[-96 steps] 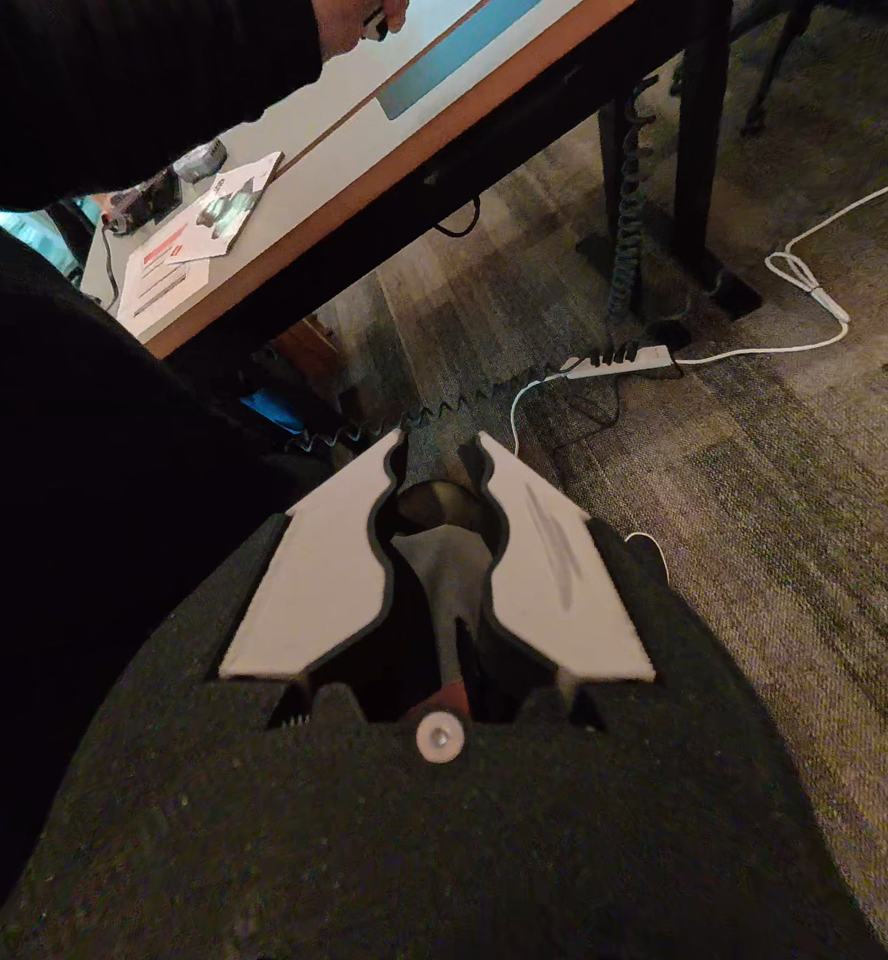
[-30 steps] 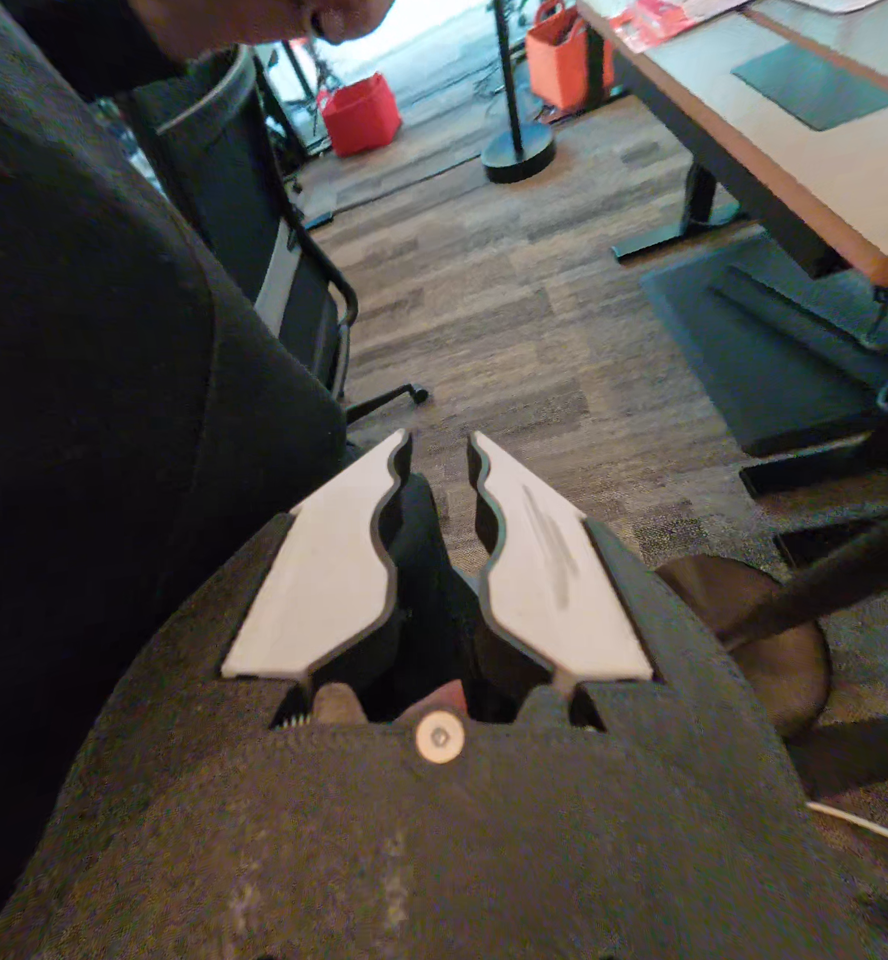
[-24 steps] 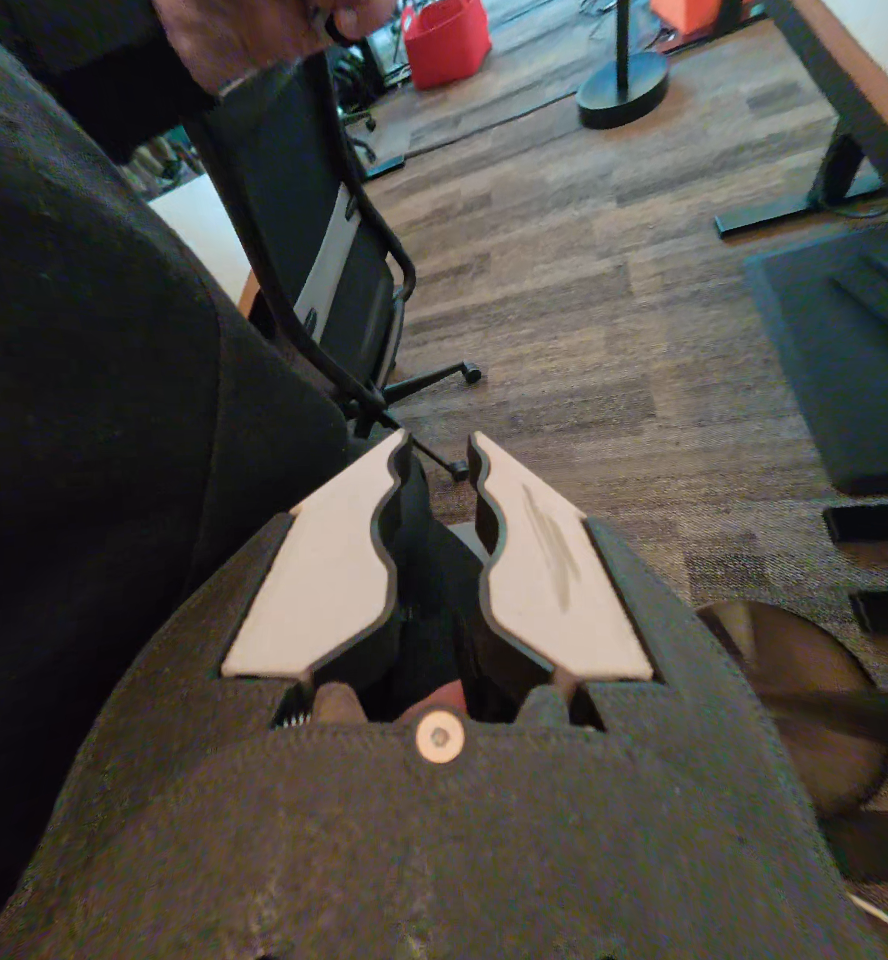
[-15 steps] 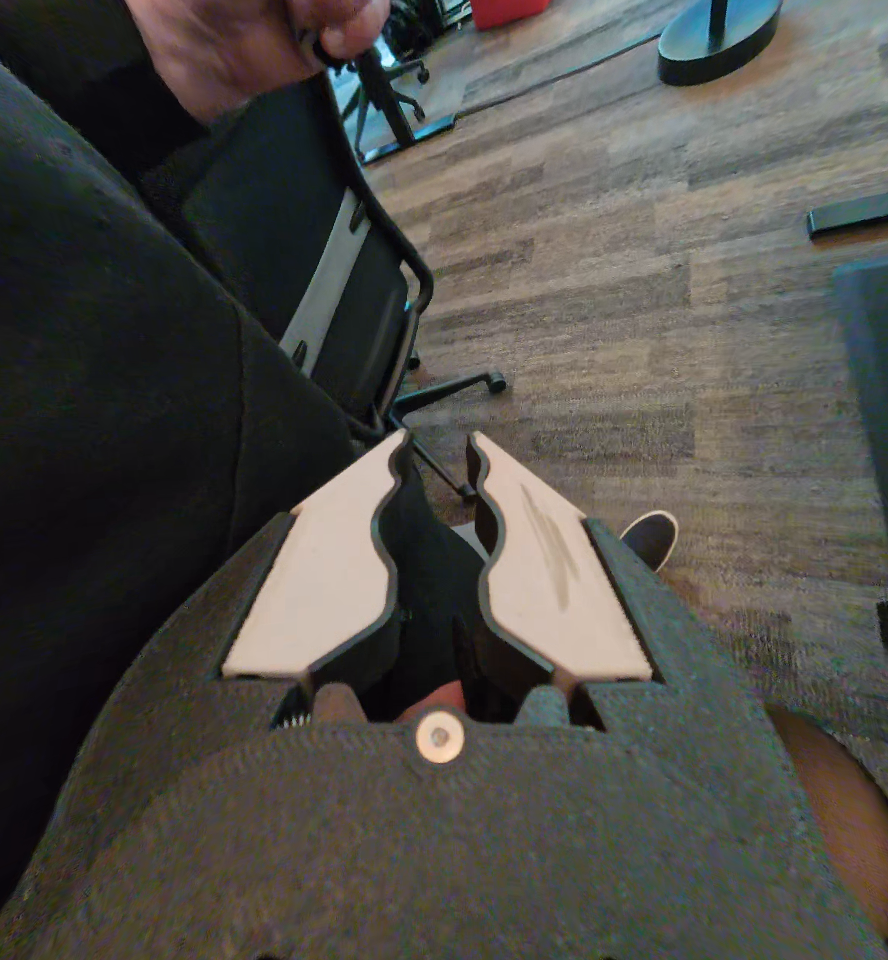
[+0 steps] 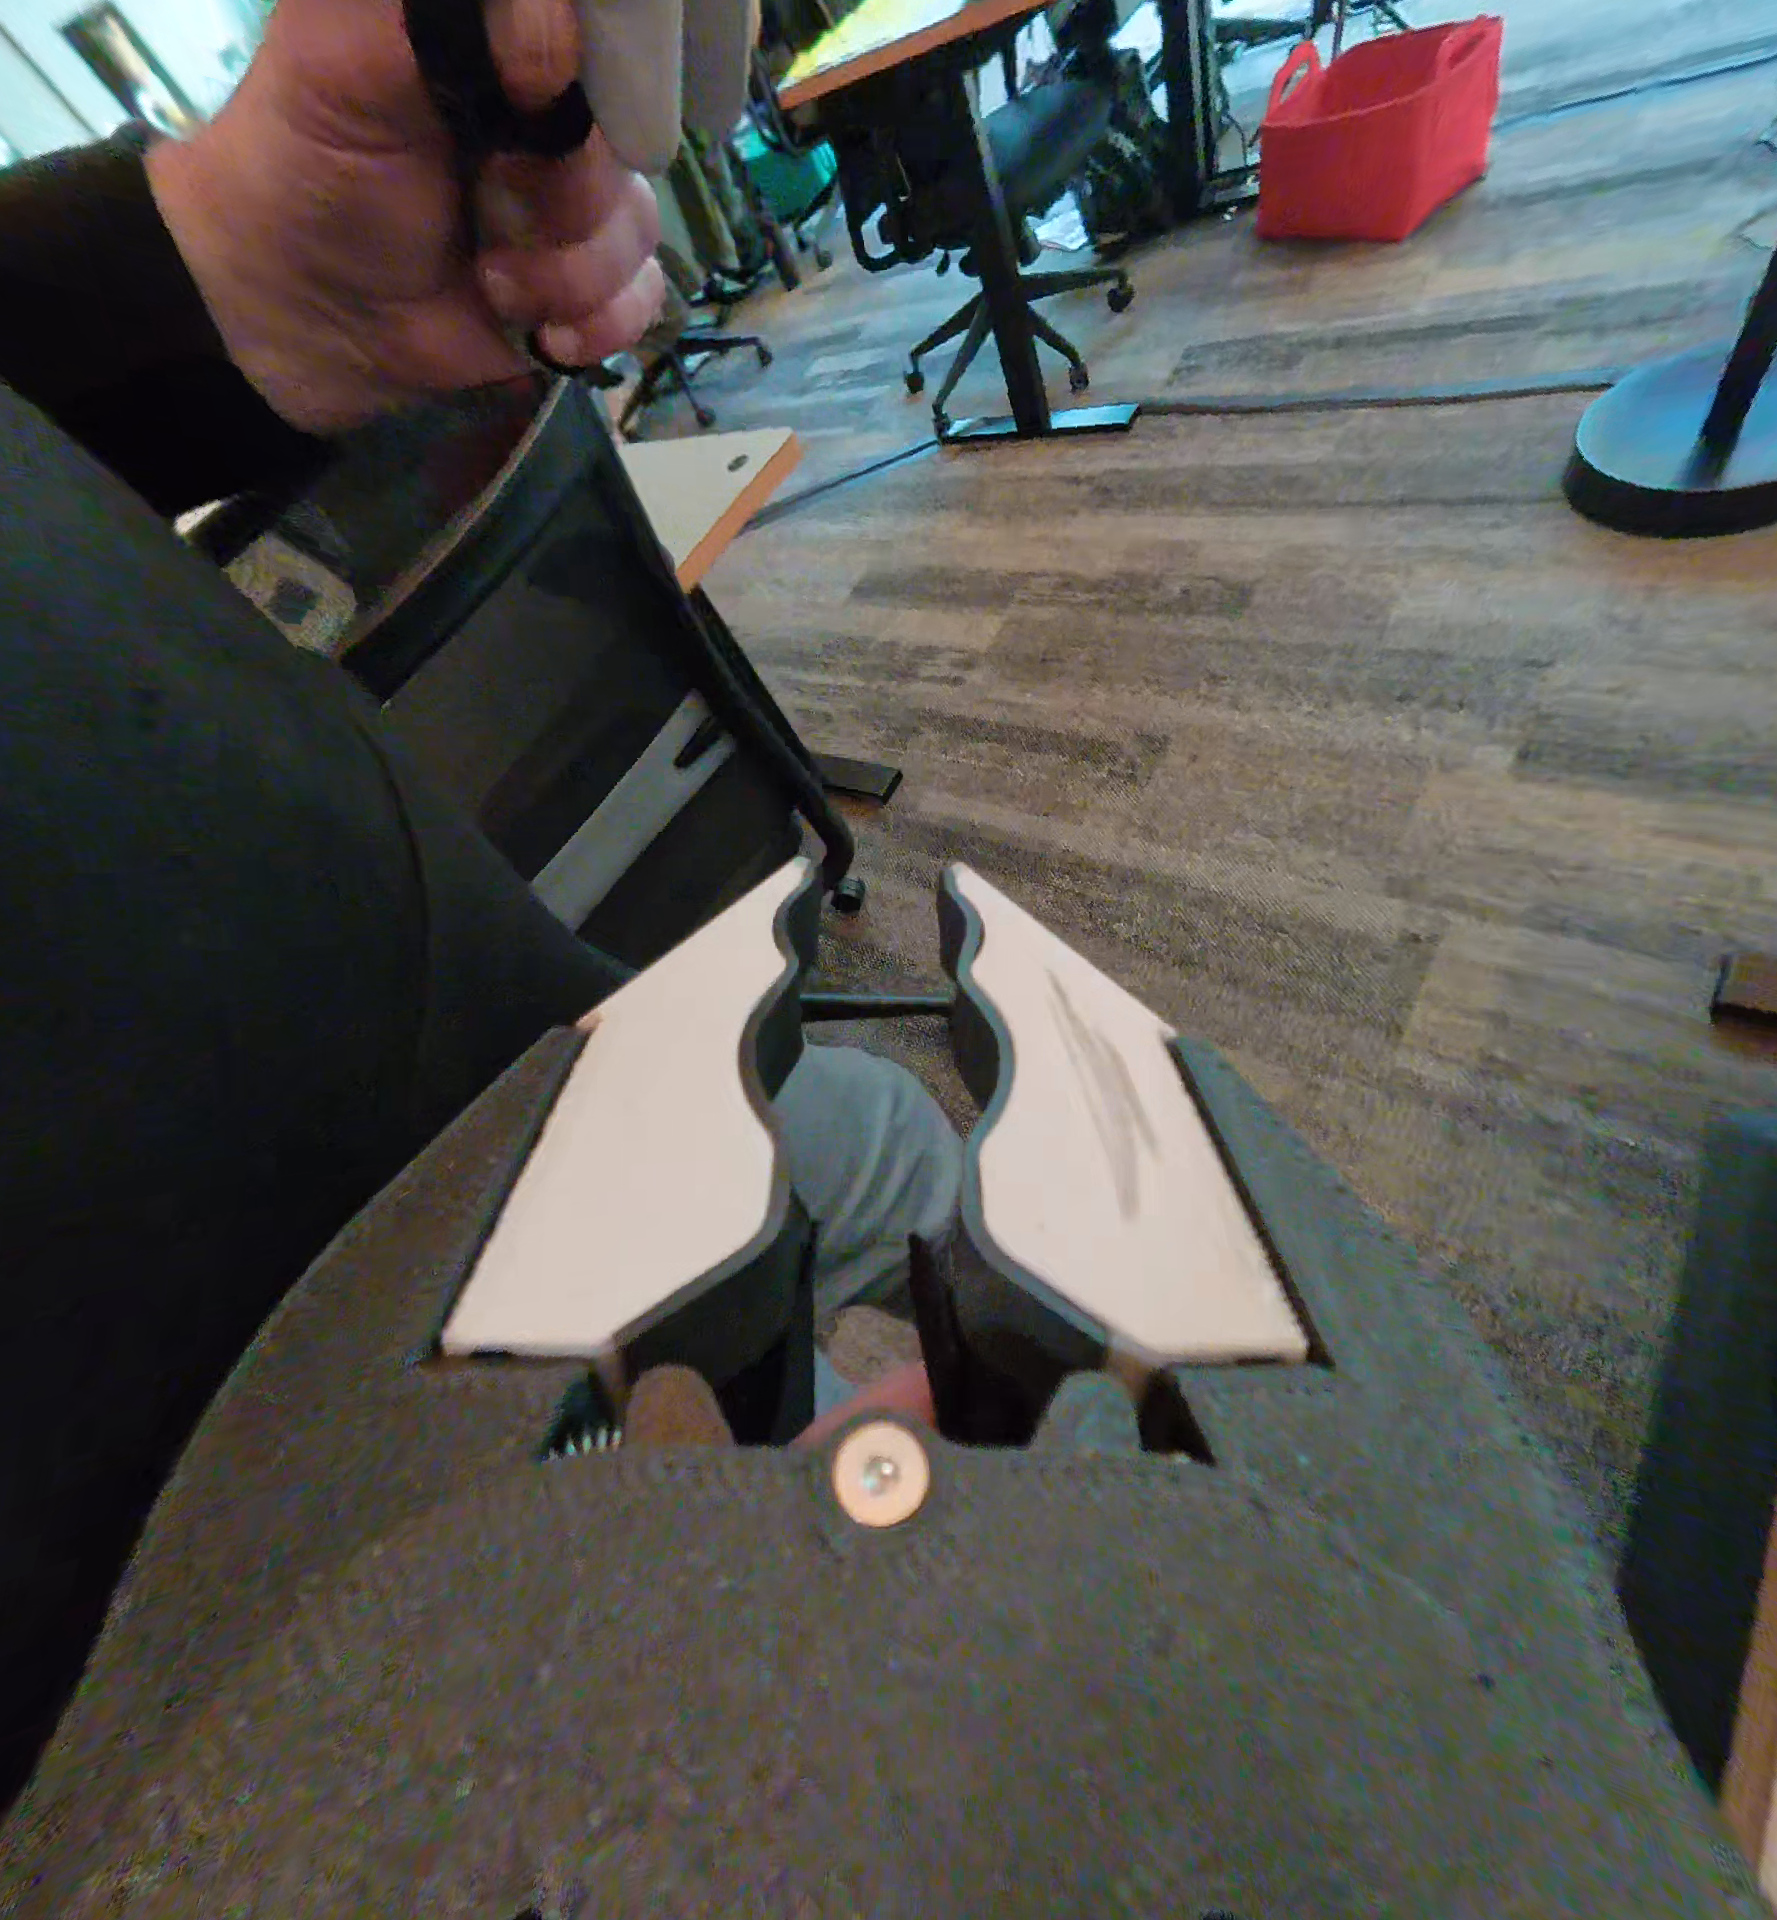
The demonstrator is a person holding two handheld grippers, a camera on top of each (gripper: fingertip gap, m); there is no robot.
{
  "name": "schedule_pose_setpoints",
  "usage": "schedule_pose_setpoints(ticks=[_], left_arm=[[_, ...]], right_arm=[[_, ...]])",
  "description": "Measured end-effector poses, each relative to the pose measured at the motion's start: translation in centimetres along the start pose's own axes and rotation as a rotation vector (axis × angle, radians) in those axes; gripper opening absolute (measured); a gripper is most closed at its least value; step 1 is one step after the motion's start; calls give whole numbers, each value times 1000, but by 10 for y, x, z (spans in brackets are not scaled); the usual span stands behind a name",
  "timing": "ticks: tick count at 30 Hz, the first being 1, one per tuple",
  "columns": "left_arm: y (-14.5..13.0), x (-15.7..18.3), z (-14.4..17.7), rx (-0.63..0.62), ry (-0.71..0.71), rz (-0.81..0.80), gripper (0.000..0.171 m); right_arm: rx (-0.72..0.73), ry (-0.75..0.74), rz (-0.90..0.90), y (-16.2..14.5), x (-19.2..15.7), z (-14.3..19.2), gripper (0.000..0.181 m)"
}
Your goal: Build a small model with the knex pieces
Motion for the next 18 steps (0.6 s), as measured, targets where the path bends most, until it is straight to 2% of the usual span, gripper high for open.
schedule_pose_setpoints(ticks=[7,11,14,18], left_arm=[[22,-194,33,65,184,128,6],[39,-310,62,104,233,186,6],[43,-380,76,57,285,128,7],[40,-462,81,79,346,183,6]], right_arm=[[-46,47,38,91,88,-139,21],[-17,35,-44,161,139,-211,21],[-22,74,-50,211,169,-266,22],[-73,126,-19,270,217,-338,23]])
Point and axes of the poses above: each gripper's, where its closed fingertips meet, z back along the fingers, y out of its top, x = y × z across the jaws, the point moved 7 cm from there along z, back along the fingers, and after that the axes turned 2 degrees about -z, right-handed, at the moved point
